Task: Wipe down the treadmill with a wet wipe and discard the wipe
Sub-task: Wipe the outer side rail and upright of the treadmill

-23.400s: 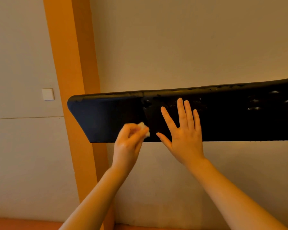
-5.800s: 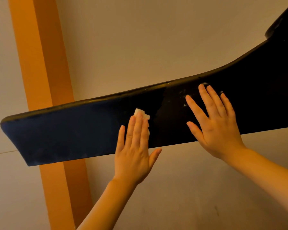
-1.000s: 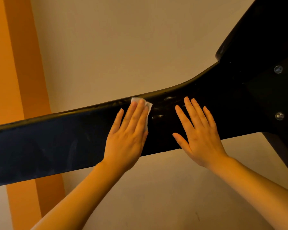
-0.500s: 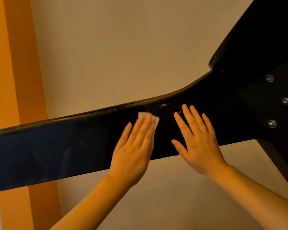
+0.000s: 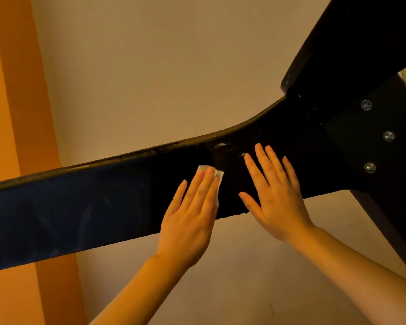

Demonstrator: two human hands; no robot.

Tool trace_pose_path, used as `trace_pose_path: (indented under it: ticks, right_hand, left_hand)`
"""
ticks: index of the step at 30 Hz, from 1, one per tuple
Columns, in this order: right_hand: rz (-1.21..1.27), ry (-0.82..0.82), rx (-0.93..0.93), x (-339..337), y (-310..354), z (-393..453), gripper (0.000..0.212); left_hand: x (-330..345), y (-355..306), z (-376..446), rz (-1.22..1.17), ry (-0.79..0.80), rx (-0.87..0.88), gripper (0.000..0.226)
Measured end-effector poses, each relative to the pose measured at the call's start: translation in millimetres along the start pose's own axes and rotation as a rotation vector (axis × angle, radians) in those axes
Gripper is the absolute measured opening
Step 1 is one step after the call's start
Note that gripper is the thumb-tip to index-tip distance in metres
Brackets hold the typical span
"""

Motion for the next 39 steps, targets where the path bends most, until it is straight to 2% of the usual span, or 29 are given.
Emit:
trace_pose_path:
  ticks: [7, 14, 20, 27, 33, 39]
  right_hand:
    - [-0.003, 0.005, 0.000, 0.1, 0.6, -0.2, 0.069]
    - [-0.005, 0.009, -0.039, 0.2, -4.6, -1.4, 0.070]
    - [-0.013, 0.016, -0.036, 1.0, -3.4, -0.9, 0.070]
    - [0.035, 0.026, -0.032, 1.4, -13.7, -5.2, 0.076]
    - [0.046, 0.010, -0.030, 1.1, -13.2, -5.2, 0.076]
    - [0.056, -0.018, -0.047, 0.9, -17.3, -6.0, 0.075]
  left_hand:
    - [-11.9, 10.7, 29.2, 0.092, 0.014, 0.015, 0.057]
    - [-13.7, 23.3, -8.0, 0.089, 0.034, 0.074, 0.055]
    - [-21.9, 17.7, 59.8, 0.135, 0.009, 0.112, 0.056]
    - [-24.0, 29.2, 23.7, 0.146, 0.042, 0.152, 0.056]
    - [-25.4, 14.7, 76.7, 0.164, 0.048, 0.234, 0.056]
    - [-33.7, 39.3, 36.6, 0.177, 0.107, 0.323, 0.054]
Point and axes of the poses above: each hand's wrist, its own z-axis towards the middle knuckle, its own x-axis out of the palm, y = z × x, the point moved 2 cm from there along z, towards the middle knuckle, and after that the axes turned 13 degrees about -z, right-handed, at the moved point
